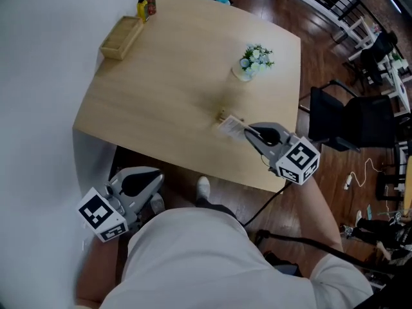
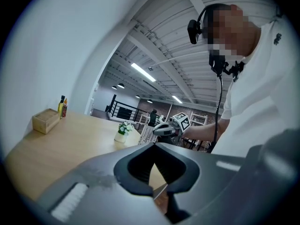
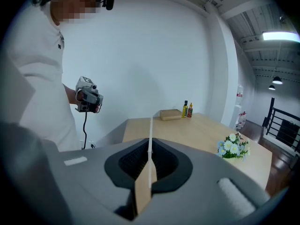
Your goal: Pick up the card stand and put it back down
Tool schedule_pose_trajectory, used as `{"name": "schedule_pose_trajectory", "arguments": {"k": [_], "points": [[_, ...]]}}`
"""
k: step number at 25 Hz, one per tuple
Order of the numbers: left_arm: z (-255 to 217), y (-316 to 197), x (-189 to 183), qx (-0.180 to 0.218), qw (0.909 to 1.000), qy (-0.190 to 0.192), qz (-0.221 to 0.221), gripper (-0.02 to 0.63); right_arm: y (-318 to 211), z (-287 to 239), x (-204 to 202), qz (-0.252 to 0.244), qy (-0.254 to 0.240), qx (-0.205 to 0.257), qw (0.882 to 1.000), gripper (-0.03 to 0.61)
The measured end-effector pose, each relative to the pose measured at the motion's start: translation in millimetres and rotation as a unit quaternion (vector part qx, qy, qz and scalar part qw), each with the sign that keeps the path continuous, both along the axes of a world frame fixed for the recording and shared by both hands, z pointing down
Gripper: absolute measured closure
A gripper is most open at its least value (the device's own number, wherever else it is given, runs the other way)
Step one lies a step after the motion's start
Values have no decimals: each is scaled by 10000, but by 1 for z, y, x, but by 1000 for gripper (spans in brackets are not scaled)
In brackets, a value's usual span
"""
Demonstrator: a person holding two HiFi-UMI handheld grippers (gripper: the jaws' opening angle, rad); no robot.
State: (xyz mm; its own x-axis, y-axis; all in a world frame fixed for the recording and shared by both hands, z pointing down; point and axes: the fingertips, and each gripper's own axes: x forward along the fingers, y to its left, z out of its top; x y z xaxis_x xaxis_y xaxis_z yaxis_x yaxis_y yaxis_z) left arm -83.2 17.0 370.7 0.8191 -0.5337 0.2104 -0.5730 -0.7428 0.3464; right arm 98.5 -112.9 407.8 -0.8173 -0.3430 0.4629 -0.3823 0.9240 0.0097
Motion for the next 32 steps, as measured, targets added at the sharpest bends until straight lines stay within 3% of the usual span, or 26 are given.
{"name": "schedule_pose_trajectory", "arguments": {"k": [17, 32], "points": [[2, 38, -64, 105, 9989, 206, 413, 611, 139, -46, -67, 267, -153, -33, 9995, 558], [7, 63, -86, 213, 9973, 177, 685, 612, 199, -69, -109, 206, -278, 92, 9994, 558]]}}
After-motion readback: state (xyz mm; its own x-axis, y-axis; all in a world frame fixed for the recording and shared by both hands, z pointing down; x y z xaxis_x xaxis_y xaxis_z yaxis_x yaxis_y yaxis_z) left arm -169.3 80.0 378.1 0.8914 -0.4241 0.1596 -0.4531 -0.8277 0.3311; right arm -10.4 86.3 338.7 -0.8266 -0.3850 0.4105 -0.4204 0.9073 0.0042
